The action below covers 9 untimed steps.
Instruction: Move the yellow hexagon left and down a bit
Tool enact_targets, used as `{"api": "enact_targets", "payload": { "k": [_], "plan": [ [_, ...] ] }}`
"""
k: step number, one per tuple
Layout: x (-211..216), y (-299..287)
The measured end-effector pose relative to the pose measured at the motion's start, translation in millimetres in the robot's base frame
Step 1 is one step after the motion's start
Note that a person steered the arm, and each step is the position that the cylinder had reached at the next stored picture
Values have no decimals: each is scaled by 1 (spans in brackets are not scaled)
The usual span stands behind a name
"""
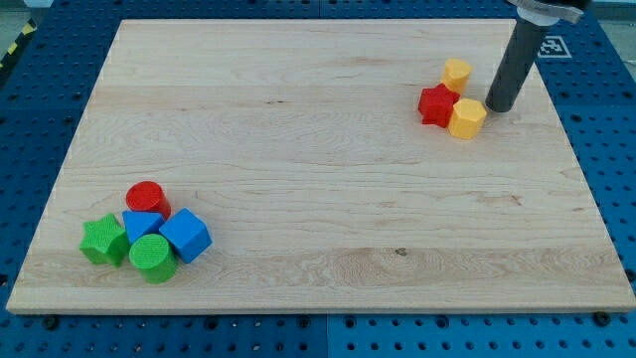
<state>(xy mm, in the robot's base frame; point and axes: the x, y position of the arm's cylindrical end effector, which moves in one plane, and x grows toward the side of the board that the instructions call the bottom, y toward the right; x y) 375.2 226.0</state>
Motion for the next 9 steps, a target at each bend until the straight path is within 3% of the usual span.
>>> {"api": "enact_targets", "payload": {
  "k": [2, 4, 6, 9],
  "plan": [
    [27, 0],
    [27, -11],
    [27, -63],
    [82, -123]
  ]
}}
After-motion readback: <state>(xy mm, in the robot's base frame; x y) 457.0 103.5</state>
